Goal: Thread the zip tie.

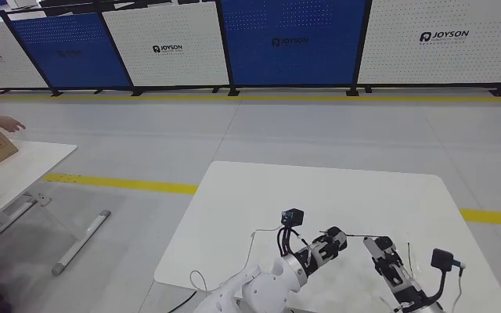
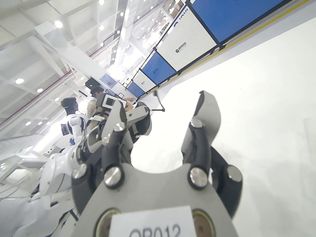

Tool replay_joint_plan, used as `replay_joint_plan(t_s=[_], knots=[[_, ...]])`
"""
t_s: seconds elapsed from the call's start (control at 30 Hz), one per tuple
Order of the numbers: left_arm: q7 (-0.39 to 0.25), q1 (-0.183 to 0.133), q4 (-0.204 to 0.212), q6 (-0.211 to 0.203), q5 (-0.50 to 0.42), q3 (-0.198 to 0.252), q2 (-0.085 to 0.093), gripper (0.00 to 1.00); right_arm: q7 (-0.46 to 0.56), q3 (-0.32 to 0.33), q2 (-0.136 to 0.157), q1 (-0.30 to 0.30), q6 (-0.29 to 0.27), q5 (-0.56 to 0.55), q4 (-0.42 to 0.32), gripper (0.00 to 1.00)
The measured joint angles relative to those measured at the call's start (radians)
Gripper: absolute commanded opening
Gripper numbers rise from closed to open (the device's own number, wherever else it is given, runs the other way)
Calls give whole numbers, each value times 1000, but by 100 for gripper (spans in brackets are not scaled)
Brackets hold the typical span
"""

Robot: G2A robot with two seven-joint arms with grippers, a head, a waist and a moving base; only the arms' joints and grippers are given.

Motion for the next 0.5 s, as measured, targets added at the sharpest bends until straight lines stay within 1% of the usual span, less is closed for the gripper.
replay_joint_plan(t_s=[0.07,0.13,0.17,0.2,0.27,0.5], knots=[[-14,2,-8,-11,-57,-18,0,0,-3,2,1,-6,0,-6,-9,100],[-33,4,-16,-14,-103,-36,1,0,-5,6,3,-15,0,-20,-15,100],[-44,5,-19,-9,-117,-42,2,0,-4,7,4,-18,0,-26,-15,100],[-57,6,-24,6,-126,-49,3,0,-2,8,4,-19,0,-28,-14,100],[-64,5,-27,23,-125,-53,4,0,-1,8,4,-19,0,-28,-14,100],[-63,5,-26,20,-123,-52,4,0,-4,8,4,-17,4,-32,-14,100]])
